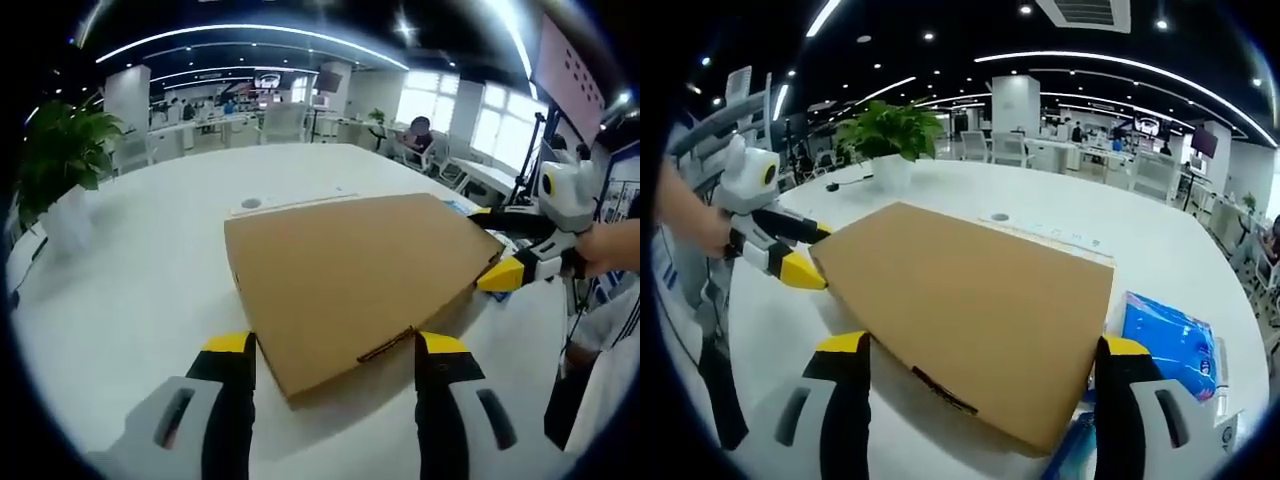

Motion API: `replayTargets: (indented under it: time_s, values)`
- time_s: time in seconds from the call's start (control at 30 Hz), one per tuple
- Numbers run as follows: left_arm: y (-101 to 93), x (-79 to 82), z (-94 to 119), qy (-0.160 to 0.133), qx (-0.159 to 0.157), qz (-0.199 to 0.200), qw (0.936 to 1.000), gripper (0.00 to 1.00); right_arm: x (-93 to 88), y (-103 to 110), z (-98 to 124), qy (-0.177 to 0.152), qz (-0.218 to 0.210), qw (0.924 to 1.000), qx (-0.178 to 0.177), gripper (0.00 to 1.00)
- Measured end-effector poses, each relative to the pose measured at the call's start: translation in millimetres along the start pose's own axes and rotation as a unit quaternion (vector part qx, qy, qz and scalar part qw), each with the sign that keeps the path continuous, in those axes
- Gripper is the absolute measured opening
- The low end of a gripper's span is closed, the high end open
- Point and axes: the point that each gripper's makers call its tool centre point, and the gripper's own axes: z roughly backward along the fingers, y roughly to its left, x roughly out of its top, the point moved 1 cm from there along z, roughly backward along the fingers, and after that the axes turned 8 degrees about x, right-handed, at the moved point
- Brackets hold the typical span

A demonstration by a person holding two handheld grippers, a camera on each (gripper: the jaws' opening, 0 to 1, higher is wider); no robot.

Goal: Operate the shoe box by opening the lid, removing the specified soft item, and placing it in the target area until the item is outside and the box remains undamaged.

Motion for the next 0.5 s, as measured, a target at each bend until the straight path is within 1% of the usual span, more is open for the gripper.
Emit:
replayTargets:
  time_s: [0.5]
  values:
    - [-5.6,-3.7,3.2,0.002,0.001,0.001,1.0,0.64,-3.4,0.8,5.1,0.003,0.0,1.0,0.002,0.94]
